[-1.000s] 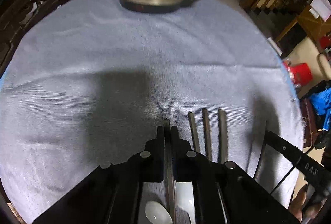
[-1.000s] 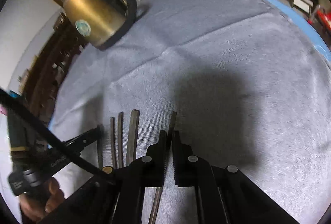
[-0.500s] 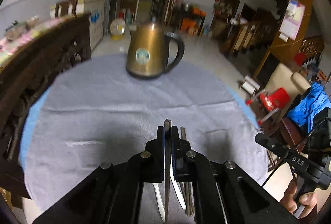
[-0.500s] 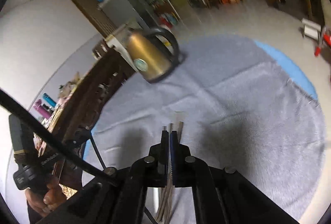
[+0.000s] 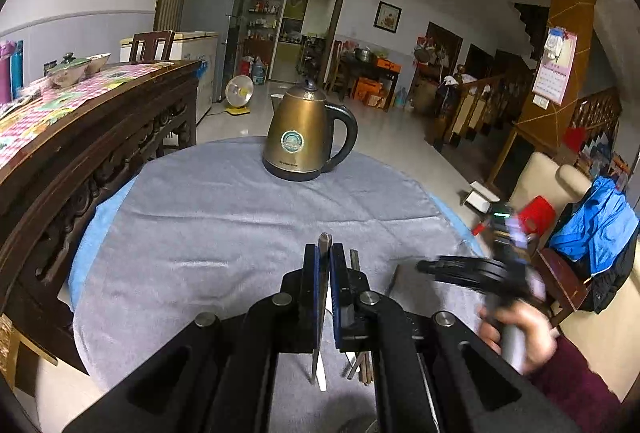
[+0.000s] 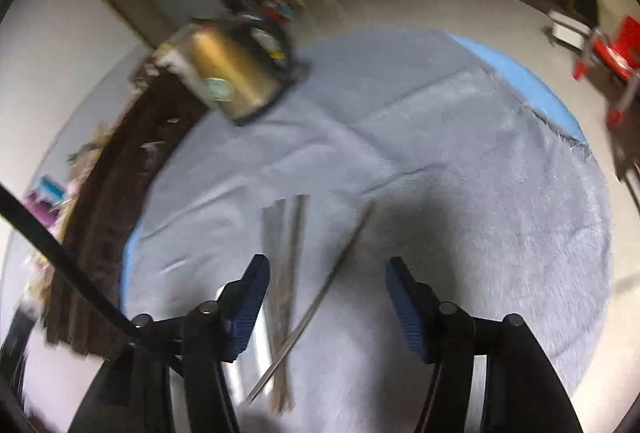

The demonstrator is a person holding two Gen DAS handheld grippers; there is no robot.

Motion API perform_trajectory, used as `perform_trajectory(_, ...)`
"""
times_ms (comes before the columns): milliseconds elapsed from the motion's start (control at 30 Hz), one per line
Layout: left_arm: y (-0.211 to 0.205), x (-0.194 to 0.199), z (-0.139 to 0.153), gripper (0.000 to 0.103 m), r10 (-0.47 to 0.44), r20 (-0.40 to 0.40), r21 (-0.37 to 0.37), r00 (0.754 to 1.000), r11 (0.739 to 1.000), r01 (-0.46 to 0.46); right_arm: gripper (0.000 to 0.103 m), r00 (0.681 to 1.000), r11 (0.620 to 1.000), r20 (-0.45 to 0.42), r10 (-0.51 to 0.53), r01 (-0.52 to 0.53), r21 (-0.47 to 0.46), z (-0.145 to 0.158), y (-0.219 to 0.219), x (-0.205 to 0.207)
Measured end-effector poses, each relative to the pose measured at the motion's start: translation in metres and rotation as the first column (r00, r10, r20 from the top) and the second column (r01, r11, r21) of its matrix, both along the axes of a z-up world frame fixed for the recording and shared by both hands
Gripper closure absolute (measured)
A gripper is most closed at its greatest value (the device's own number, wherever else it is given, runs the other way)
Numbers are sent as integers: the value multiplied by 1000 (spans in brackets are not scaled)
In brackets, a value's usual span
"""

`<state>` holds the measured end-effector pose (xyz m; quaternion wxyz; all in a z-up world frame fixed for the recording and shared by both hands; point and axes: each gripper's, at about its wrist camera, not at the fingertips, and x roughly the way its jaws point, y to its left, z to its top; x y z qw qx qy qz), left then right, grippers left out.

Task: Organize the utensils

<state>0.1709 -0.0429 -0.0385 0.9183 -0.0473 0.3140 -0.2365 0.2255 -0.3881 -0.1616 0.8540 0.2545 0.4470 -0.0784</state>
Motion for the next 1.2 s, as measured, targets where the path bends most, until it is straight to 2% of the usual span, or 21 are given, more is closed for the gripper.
perform_trajectory(67,3,-2,0,98,-2,6,-5,1000,1000,2,78,995,1000,-95,-20,22,10,-21,-6,30)
perform_trajectory(267,12,-9,-2,98,-10,12,-19,1000,1000,10,79,959,993,-271,-79,52,-108,-64,-2,86)
perform_trajectory(300,13,-9,-2,98,-10,13,-25,1000,1000,10,83,947,987,-308,-94,47,-156,-69,2,92)
perform_trajectory(333,14,-10,-1,98,-9,17,-30,1000,1000,10,83,945,974,-308,-107,38,-221,-68,8,95)
perform_trajectory(400,15,-10,0,98,-3,19,-34,1000,999,4,93,943,964,-313,-113,27,-266,-69,14,96)
perform_trajectory(500,18,-12,-1,98,8,14,-39,1000,999,-8,97,951,953,-296,-91,-3,-301,-67,19,92)
perform_trajectory(600,22,-16,1,98,15,13,-50,1000,999,-14,97,977,961,-208,-58,-2,-275,-51,20,68)
perform_trajectory(700,24,-27,10,98,23,42,-62,999,998,-20,97,999,970,-35,16,-24,-242,-14,27,29)
perform_trajectory(800,24,-40,22,98,25,72,-75,997,997,-20,97,985,970,150,90,-52,-236,28,37,-16)
perform_trajectory(833,25,-47,27,98,27,84,-82,996,996,-20,97,971,971,214,111,-60,-232,42,40,-33)
perform_trajectory(933,26,-62,38,98,22,106,-100,994,995,-11,97,899,967,407,160,-61,-247,85,51,-93)
perform_trajectory(1033,27,-78,52,98,22,142,-109,990,994,-7,97,838,963,512,188,-53,-266,116,66,-135)
perform_trajectory(1100,27,-86,58,98,18,152,-116,988,993,0,97,783,958,587,206,-41,-282,140,78,-165)
perform_trajectory(1200,27,-94,66,98,15,165,-121,986,993,5,97,720,957,657,225,-37,-286,164,96,-198)
